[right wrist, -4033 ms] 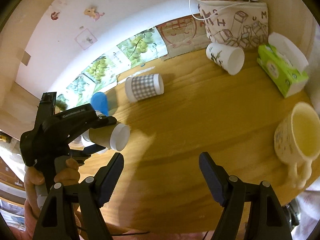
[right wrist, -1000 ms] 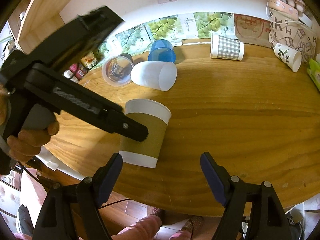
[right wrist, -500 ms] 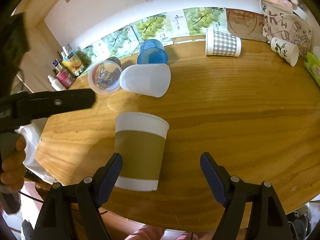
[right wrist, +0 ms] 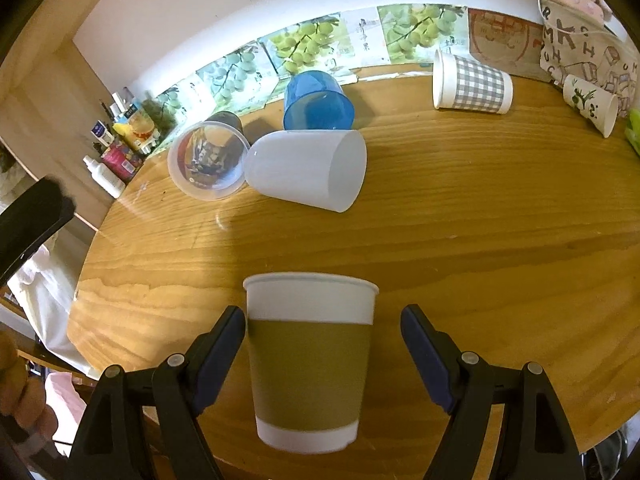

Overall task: Flip cup upright
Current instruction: 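Close the right gripper on the cup while the left gripper releases it, then lower the upright cup onto the desk with the right gripper and open it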

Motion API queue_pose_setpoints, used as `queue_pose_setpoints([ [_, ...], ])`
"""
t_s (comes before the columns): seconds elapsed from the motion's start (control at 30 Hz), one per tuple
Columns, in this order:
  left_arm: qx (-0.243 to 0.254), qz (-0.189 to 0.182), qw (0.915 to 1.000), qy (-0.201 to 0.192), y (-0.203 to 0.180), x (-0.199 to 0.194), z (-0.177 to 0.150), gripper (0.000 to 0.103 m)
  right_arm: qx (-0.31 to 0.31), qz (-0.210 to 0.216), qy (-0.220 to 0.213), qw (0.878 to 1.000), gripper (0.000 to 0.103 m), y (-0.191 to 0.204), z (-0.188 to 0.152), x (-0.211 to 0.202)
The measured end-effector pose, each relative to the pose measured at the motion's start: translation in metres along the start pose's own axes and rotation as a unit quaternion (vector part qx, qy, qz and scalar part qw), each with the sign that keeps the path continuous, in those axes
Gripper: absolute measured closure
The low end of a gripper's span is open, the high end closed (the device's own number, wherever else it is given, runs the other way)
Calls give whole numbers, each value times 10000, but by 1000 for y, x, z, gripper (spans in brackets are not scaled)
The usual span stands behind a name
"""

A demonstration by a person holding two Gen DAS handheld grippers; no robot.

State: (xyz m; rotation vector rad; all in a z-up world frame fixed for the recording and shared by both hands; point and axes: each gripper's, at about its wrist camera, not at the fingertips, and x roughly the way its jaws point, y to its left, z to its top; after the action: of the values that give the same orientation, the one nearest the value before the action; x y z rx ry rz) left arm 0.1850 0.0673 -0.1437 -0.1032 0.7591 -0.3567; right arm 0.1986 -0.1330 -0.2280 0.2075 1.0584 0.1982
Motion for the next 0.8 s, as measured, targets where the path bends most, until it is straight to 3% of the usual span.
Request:
queue_pose_setpoints([
  [0.47,-269,62,9994,188,15,-11,-22,21,198,-81,459,9987,22,2,14,28],
  [0.8,-332,-72,9985,433,12,-9,-28,21,569,82,539,9969,22,-12,17,32],
])
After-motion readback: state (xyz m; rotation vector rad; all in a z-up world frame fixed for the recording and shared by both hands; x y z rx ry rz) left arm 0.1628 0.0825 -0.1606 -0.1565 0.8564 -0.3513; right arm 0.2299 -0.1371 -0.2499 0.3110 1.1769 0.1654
